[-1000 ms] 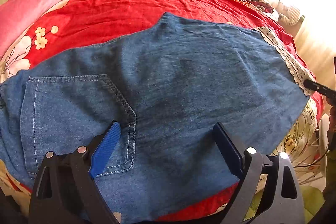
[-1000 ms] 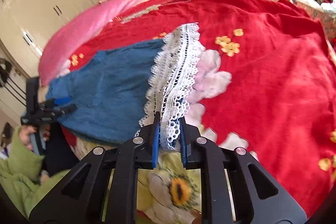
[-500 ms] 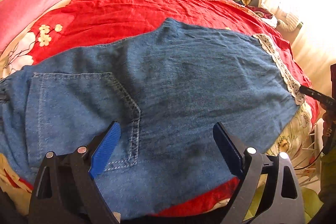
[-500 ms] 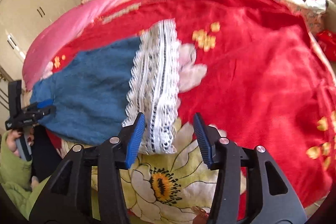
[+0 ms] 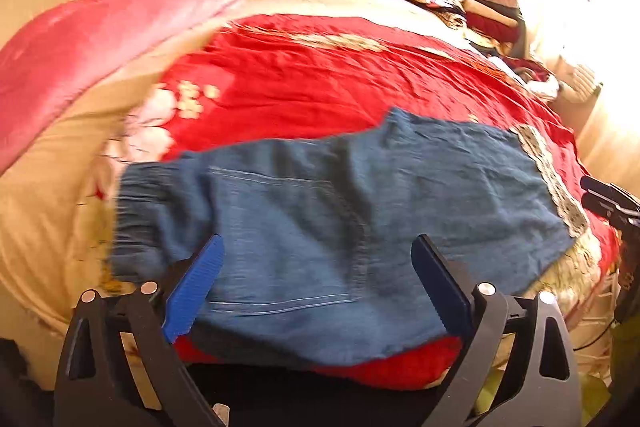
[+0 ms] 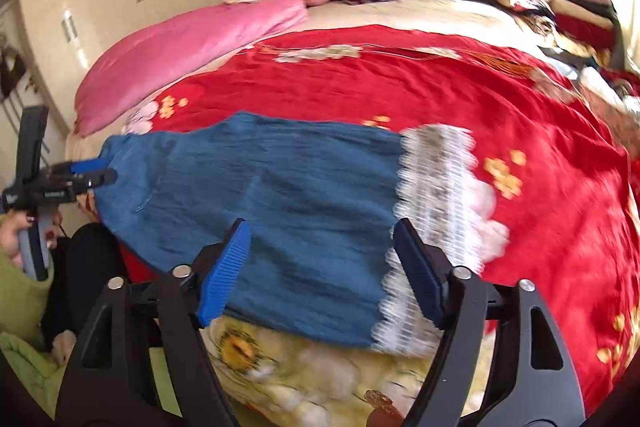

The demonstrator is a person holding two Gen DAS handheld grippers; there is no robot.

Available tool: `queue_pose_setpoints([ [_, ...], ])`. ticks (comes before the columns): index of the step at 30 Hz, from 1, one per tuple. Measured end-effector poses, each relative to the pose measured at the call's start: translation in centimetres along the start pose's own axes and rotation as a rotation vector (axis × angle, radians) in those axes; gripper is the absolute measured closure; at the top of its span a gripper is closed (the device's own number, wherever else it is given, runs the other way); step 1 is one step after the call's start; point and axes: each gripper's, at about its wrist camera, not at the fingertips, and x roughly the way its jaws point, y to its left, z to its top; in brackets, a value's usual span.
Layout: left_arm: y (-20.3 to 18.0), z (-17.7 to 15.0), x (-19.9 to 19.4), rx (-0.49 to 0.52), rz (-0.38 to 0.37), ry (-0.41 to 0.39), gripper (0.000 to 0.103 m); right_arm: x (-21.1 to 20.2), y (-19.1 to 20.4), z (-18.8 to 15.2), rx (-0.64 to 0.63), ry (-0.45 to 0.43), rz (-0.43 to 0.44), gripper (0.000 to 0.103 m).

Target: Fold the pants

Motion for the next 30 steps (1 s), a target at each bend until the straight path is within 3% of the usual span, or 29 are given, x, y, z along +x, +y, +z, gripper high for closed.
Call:
queue_pose_setpoints([
  [7, 3.2, -1.0, 0.7, -0.038, 0.089, 0.049, 0.009, 3.4, 5.0, -0.1, -0.084, 0.036, 0.045, 0.032],
  [14, 2.9, -2.4, 2.4, 0.021, 0.132, 0.103, 0.008, 8.3, 5.1, -2.6, -0.054, 0.255, 0.011, 0.032],
  [20, 1.5, -1.4, 0.4, 0.024, 0.085, 0.054, 0.008, 5.4, 3.6, -1.6, 0.034, 0.148, 0.065, 0.032],
  [23, -0.1, -0.4, -1.0, 0.028, 0.003, 0.015, 0.007, 3.2, 2.7, -1.1, 0.053, 0.096, 0.045, 0.027],
  [30, -4.7, 2.1, -0.9, 0.101, -0.087, -0.002, 0.005, -1.3, -1.4, -1.3, 0.126, 0.004, -0.052, 0.019],
])
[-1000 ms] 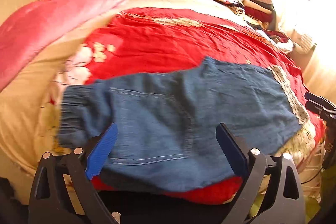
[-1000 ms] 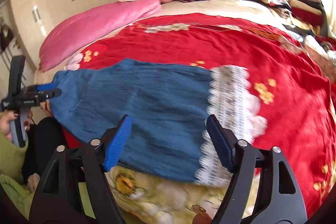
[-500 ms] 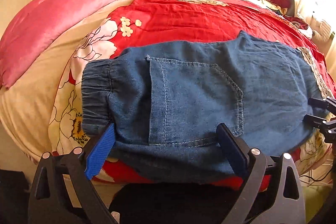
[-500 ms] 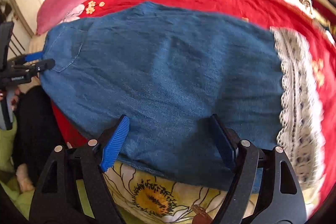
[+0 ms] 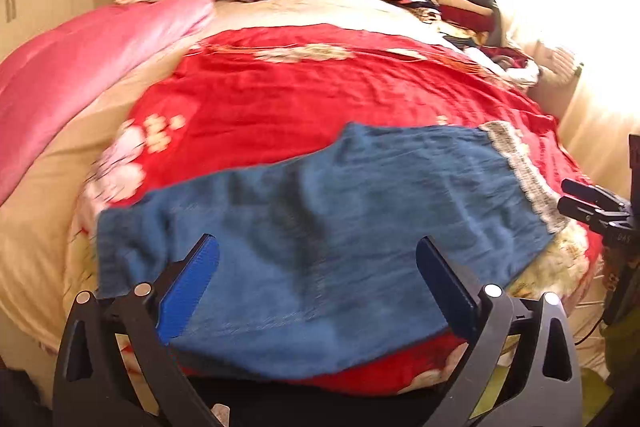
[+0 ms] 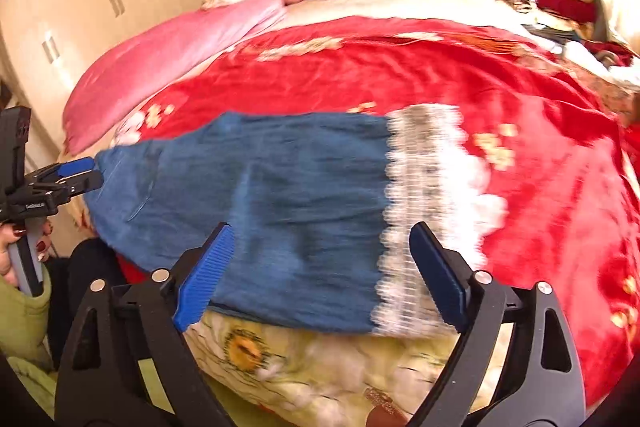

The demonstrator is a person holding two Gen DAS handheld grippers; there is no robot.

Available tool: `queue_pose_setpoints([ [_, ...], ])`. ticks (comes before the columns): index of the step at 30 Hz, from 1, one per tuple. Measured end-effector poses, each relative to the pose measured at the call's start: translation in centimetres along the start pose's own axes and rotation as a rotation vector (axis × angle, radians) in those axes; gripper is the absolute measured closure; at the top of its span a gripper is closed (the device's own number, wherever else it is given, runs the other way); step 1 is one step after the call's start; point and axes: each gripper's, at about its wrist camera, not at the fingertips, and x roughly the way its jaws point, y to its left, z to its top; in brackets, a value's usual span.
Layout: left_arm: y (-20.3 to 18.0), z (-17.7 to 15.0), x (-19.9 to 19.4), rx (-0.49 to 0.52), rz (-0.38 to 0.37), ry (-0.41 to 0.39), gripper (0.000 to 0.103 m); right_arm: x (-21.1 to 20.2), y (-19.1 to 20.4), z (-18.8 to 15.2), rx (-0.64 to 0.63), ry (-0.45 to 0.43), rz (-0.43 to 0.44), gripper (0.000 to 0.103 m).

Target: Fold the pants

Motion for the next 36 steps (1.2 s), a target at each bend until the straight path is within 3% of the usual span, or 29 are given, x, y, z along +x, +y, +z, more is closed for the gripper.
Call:
queue_pose_setpoints([
  [5, -2.9, 2.1, 1.8, 0.064, -0.04, 0.008, 0.005, -1.7, -3.3, -0.4, 0.084, -0.034, -0.045, 0.018],
  [14, -8.3, 6.0, 6.2, 0.177, -0.105, 0.048, 0.005, -2.6, -5.3, -1.3, 0.119, -0.047, -0.077, 0.015],
  [21, -12.8, 8.0, 9.3, 0.287, -0.131, 0.05, 0.005, -0.9, -6.3, -2.3, 0.163, -0.011, -0.055, 0.015],
  [36, -17.5, 10.6, 16.9, 0.398, -0.25, 0.136, 0.005, 2.4, -6.9, -3.0, 0.215, 0.034, -0.004, 0.014],
])
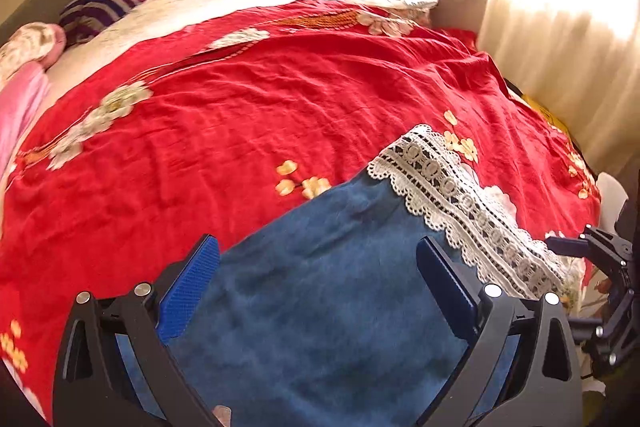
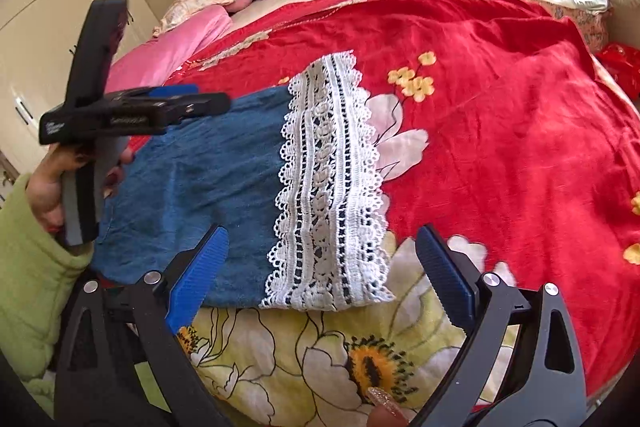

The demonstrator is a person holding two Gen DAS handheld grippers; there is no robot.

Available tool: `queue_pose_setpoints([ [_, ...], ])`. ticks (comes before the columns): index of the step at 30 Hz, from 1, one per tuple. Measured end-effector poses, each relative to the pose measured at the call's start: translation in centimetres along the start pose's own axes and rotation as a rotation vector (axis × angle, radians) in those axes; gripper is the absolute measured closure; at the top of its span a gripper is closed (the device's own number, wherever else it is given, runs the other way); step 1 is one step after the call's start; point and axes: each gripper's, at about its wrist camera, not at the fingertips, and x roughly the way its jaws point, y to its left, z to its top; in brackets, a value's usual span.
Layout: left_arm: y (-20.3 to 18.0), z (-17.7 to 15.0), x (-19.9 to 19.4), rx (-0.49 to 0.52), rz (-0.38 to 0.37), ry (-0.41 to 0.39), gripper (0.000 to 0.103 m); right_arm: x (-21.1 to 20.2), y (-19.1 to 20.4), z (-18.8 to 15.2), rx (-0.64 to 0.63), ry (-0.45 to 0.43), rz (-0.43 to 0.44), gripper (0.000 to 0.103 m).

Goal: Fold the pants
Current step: 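Grasp the lace cuff with the right tool and lift it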

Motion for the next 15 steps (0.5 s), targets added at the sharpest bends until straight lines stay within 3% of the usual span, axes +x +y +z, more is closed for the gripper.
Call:
queue_pose_setpoints([
  [5, -0.5, 0.9, 3.3, 0.035, -0.022, 0.062, 0.007, 1.7, 0.1, -0.3, 0.037, 0.023, 0.013, 0.011],
  [7, -0.3, 1.1, 4.6, 0.032, -0.065, 0.079, 0.022, 2.0, 0.2, -0.5, 0.054, 0.016, 0.009, 0.01],
  [11, 0.0, 0.9, 6.1, 0.007, -0.131, 0.088, 0.024, 2.3, 0.2, -0.5, 0.096, -0.001, 0.036, 0.011],
  [13, -0.2, 0.7, 6.2, -0.001, -0.17, 0.084, 0.044, 2.6, 0.5, -0.4, 0.087, 0.001, 0.034, 0.02],
  [15, -0.6, 0.6, 6.0, -0.002, -0.193, 0.08, 0.058, 2.8, 0.9, -0.4, 0.072, 0.001, 0.032, 0.03],
])
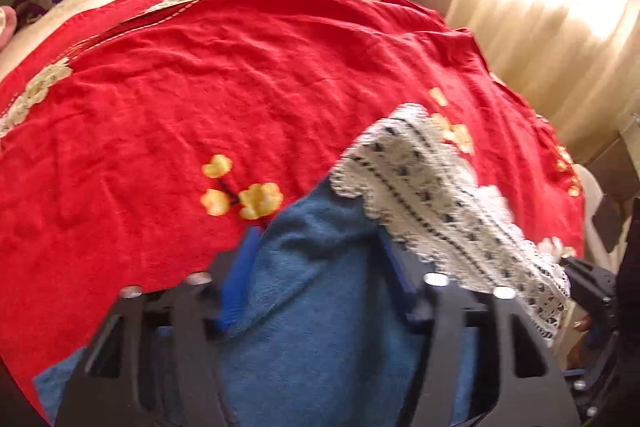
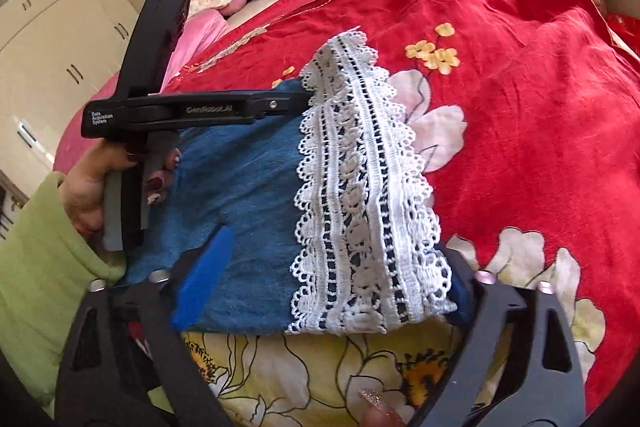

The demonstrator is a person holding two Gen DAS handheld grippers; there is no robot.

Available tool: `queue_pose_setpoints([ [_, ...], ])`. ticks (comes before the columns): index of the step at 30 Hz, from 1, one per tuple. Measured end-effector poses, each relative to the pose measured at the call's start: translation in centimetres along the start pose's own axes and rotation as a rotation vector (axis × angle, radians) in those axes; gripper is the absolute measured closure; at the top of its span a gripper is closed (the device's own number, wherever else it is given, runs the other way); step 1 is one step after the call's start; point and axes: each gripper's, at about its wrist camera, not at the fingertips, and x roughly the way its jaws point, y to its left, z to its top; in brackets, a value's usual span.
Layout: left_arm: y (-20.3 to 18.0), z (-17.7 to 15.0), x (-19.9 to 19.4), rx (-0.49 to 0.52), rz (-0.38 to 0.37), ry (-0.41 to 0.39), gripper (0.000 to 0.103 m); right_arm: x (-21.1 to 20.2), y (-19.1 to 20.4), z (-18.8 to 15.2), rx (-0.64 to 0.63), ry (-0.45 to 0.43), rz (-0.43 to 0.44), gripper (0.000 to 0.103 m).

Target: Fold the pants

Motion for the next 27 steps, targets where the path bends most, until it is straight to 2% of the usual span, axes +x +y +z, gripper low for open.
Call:
queue_pose_setpoints([
  [1, -0.3, -0.1, -0.1, 0.003, -0.003, 0.001, 0.065, 0.0, 0.0, 0.0, 0.0, 0.0, 0.003, 0.035],
  [2, -0.5, -0.1, -0.1, 0.0, -0.004, 0.003, 0.068, 0.0, -0.1, 0.0, 0.003, -0.001, 0.008, 0.045],
  [4, -0.5, -0.1, -0.2, -0.016, -0.006, -0.003, 0.08, 0.1, -0.5, 0.1, 0.032, -0.005, 0.037, 0.066],
  [7, 0.1, -0.2, -0.8, -0.049, -0.03, -0.029, 0.087, 0.5, -0.5, 0.2, 0.051, 0.007, 0.097, 0.078],
  [9, 0.6, -0.4, -1.6, -0.077, -0.065, -0.048, 0.091, 0.4, 0.3, 0.3, 0.027, 0.004, 0.107, 0.081],
  [13, 1.8, -0.9, -4.8, -0.138, -0.134, -0.126, 0.092, -0.9, 2.7, 1.2, -0.037, -0.034, 0.145, 0.082],
  [19, 4.1, -3.4, -10.9, -0.194, -0.156, -0.257, 0.092, -3.2, 8.3, 2.7, -0.246, -0.099, 0.193, 0.082],
  [23, 6.4, -6.8, -13.5, -0.256, -0.132, -0.303, 0.091, -3.1, 13.2, 2.2, -0.439, -0.095, 0.225, 0.082],
  [25, 7.6, -8.6, -13.7, -0.292, -0.095, -0.301, 0.085, -1.6, 15.9, 1.4, -0.524, -0.053, 0.238, 0.082],
  [27, 9.7, -10.7, -13.9, -0.382, -0.023, -0.288, 0.076, 0.4, 18.0, 0.9, -0.572, 0.0, 0.252, 0.082],
])
